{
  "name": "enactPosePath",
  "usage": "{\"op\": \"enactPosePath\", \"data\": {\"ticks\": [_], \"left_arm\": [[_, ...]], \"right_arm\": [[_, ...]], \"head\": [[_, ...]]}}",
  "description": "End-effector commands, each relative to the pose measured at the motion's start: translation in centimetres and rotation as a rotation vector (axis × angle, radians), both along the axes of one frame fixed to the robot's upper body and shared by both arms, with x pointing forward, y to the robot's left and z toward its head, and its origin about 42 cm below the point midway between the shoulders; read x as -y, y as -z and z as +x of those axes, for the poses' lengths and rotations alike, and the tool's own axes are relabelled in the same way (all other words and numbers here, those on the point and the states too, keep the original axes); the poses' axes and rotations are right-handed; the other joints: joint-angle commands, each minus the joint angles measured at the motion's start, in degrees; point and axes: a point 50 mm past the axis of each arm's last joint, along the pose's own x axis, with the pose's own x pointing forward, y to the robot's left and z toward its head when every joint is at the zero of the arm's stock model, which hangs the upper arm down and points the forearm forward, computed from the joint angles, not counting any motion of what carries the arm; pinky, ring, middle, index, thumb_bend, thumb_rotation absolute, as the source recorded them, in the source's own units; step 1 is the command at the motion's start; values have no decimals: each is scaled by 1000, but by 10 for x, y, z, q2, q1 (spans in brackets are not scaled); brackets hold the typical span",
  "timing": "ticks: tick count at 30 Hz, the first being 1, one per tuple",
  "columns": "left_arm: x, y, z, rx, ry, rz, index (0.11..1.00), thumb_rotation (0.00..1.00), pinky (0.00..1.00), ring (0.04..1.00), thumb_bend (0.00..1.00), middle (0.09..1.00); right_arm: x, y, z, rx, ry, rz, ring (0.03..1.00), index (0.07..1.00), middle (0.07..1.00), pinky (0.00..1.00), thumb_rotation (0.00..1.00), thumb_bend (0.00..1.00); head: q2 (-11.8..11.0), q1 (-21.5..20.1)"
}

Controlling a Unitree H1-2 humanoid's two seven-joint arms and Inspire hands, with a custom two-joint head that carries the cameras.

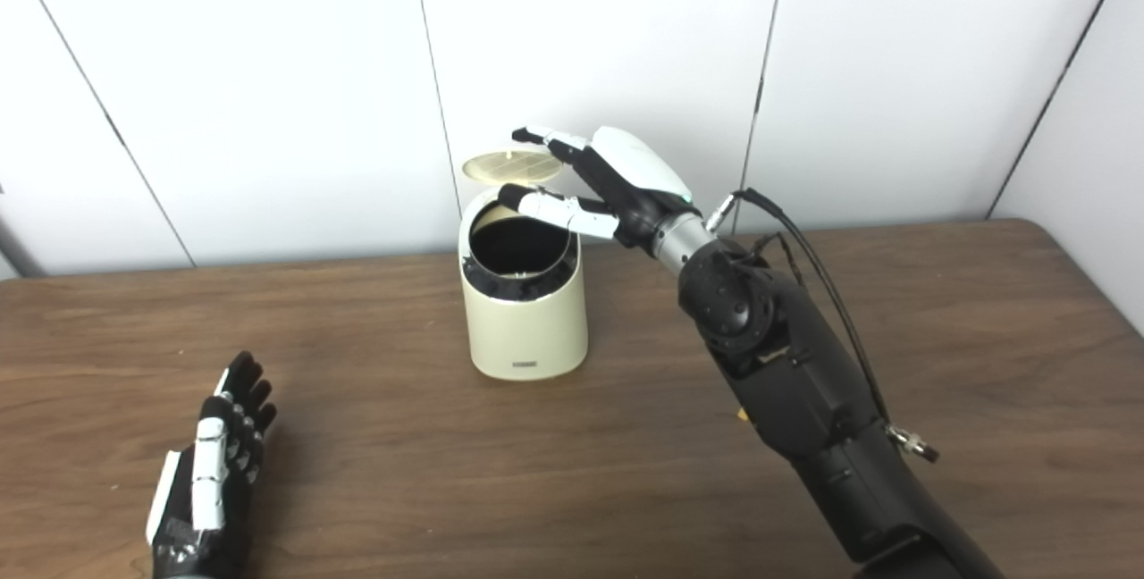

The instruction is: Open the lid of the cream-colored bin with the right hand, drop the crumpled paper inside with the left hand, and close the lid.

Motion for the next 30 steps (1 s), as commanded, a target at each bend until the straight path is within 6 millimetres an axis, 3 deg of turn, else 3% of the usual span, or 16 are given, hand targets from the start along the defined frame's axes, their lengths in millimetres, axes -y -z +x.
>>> {"op": "enactPosePath", "data": {"ticks": [1, 13, 30], "left_arm": [[8, 21, -11, -64, -5, -25, 1000, 1000, 1000, 1000, 416, 1000], [8, 20, -12, -70, -11, -25, 1000, 1000, 1000, 1000, 423, 1000], [7, 18, -13, -60, 1, -29, 1000, 1000, 1000, 1000, 424, 1000]], "right_arm": [[-6, -37, -1, 106, -31, -35, 950, 882, 914, 887, 1000, 599], [-4, -31, -23, 93, -58, -127, 1000, 887, 937, 965, 1000, 643], [3, -25, -48, 73, -50, -184, 1000, 901, 953, 964, 1000, 610]], "head": [[1, 0], [8, 3], [23, 6]]}}
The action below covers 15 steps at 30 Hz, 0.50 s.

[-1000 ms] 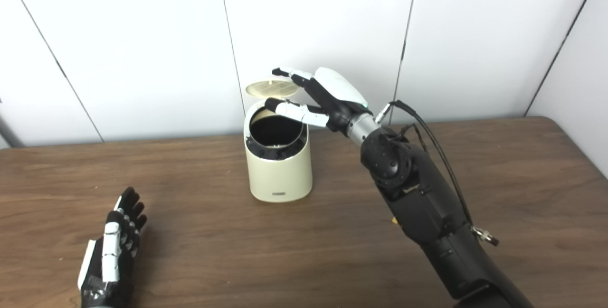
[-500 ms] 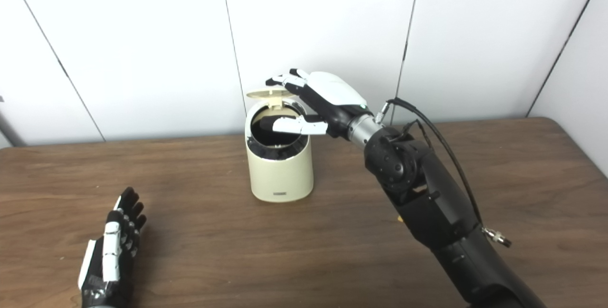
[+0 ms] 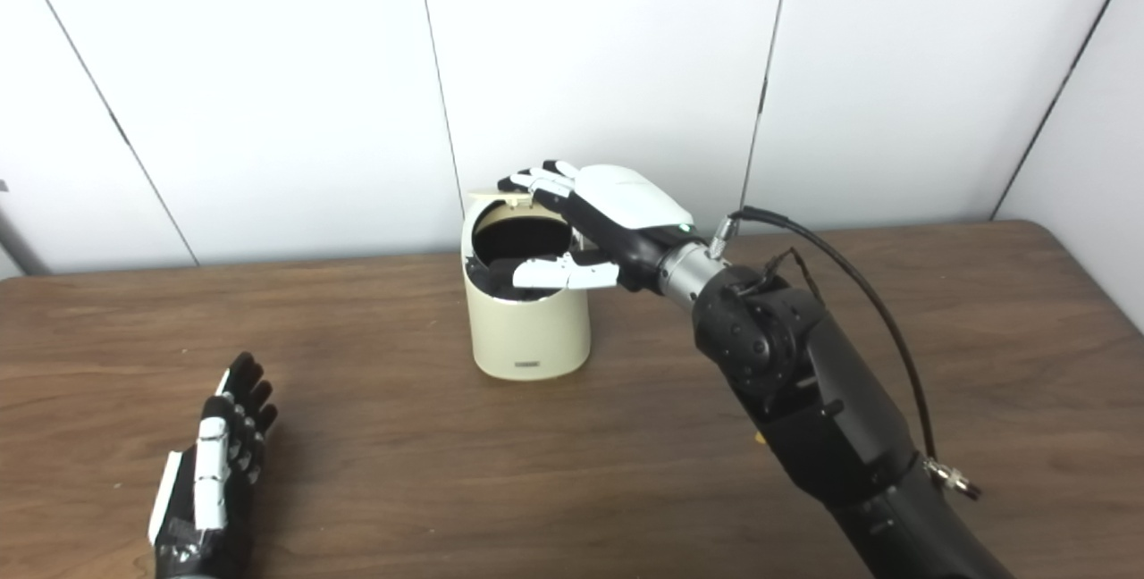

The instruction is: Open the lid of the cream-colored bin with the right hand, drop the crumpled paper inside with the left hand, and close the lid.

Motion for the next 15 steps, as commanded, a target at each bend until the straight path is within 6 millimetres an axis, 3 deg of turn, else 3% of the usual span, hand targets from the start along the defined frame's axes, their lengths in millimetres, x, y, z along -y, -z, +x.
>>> {"op": "enactPosePath", "data": {"ticks": [1, 15], "left_arm": [[5, 18, -13, -55, -1, -18, 1000, 1000, 1000, 1000, 425, 1000], [5, 15, -13, -44, 3, -10, 1000, 1000, 1000, 1000, 432, 1000]], "right_arm": [[4, -20, -3, 72, -4, -2, 1000, 901, 953, 964, 1000, 609], [3, -3, -10, 39, -8, -31, 1000, 920, 979, 996, 1000, 598]], "head": [[3, -1], [14, 5]]}}
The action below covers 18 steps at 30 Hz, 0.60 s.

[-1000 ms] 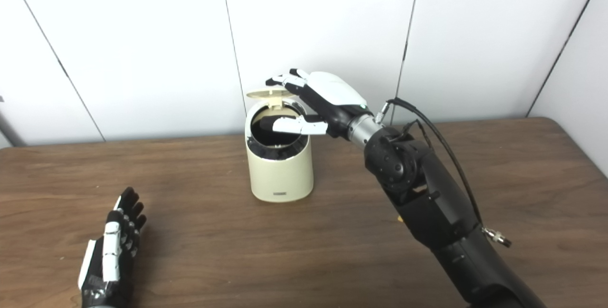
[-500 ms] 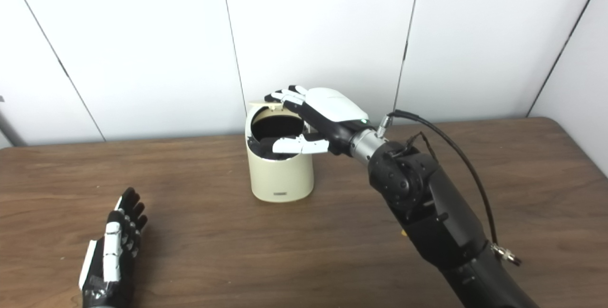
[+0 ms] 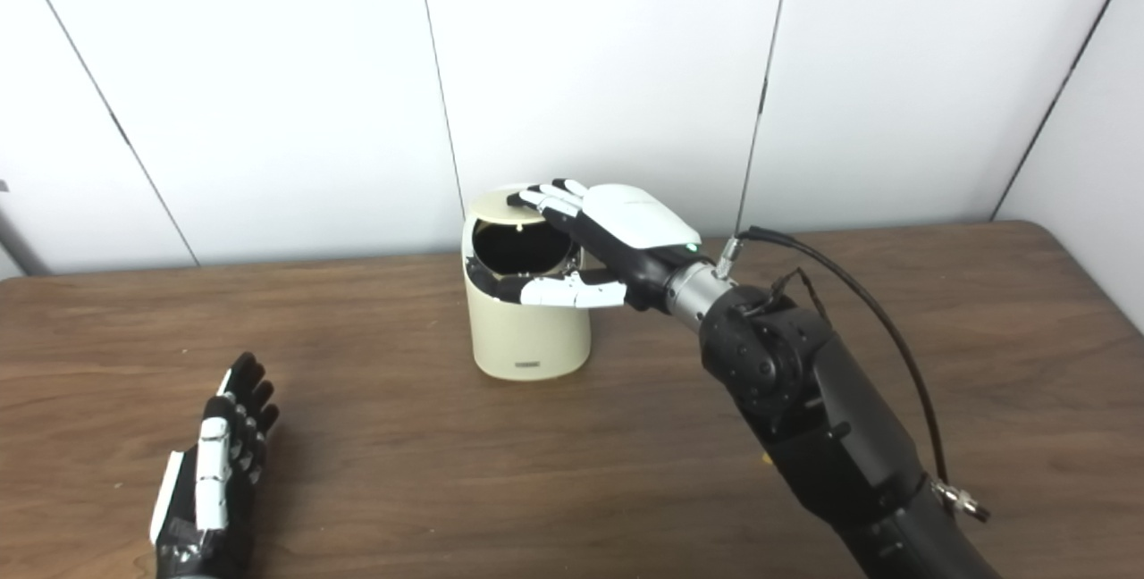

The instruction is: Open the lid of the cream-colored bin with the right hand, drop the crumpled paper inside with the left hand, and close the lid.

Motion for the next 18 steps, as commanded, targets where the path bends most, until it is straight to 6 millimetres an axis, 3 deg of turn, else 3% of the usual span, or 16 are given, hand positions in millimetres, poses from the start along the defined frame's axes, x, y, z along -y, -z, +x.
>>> {"op": "enactPosePath", "data": {"ticks": [1, 18], "left_arm": [[4, 15, -13, -47, 1, -14, 1000, 1000, 1000, 1000, 433, 1000], [4, 14, -14, -49, -3, -22, 1000, 1000, 1000, 1000, 437, 1000]], "right_arm": [[0, -15, -2, 58, -20, -12, 1000, 920, 981, 998, 1000, 599], [-4, 13, -10, 87, -30, -138, 1000, 968, 1000, 1000, 1000, 661]], "head": [[2, 0], [9, 5]]}}
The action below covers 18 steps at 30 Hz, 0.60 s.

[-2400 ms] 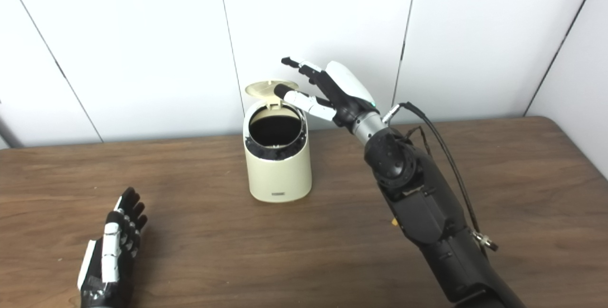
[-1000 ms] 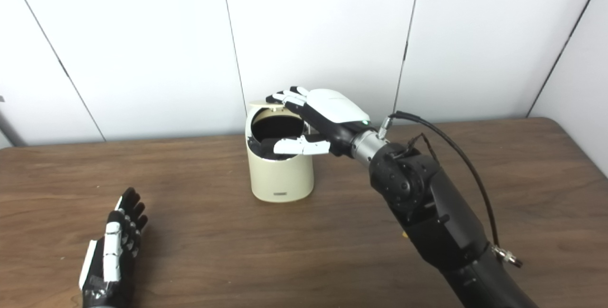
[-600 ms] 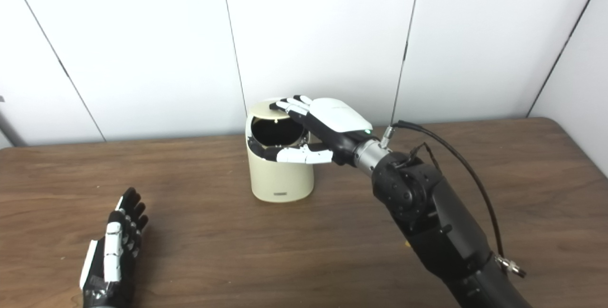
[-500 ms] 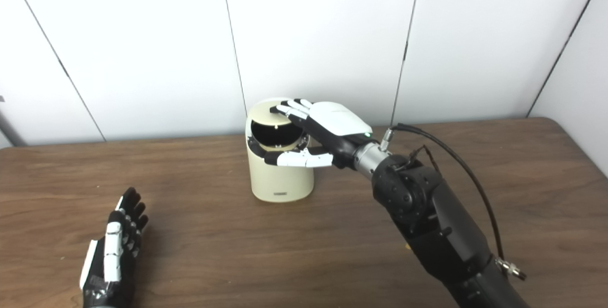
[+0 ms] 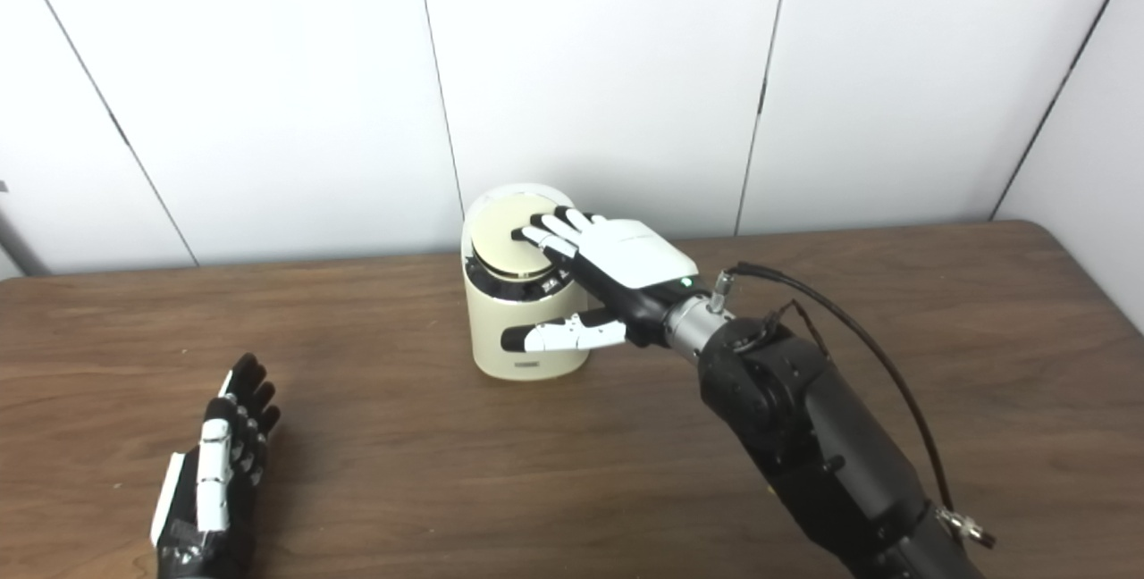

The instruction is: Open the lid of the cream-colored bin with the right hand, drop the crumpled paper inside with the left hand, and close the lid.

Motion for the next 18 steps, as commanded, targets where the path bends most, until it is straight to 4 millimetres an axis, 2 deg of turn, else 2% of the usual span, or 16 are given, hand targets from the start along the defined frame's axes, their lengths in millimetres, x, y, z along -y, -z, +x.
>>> {"op": "enactPosePath", "data": {"ticks": [1, 18], "left_arm": [[4, 13, -12, -48, -5, -22, 1000, 1000, 1000, 1000, 434, 1000], [6, 12, -12, -51, -4, -23, 1000, 1000, 1000, 1000, 437, 1000]], "right_arm": [[-2, -10, 1, 53, -22, -23, 1000, 971, 1000, 1000, 1000, 665], [-6, -2, -4, 69, -24, -69, 1000, 960, 1000, 1000, 1000, 666]], "head": [[1, 0], [8, 0]]}}
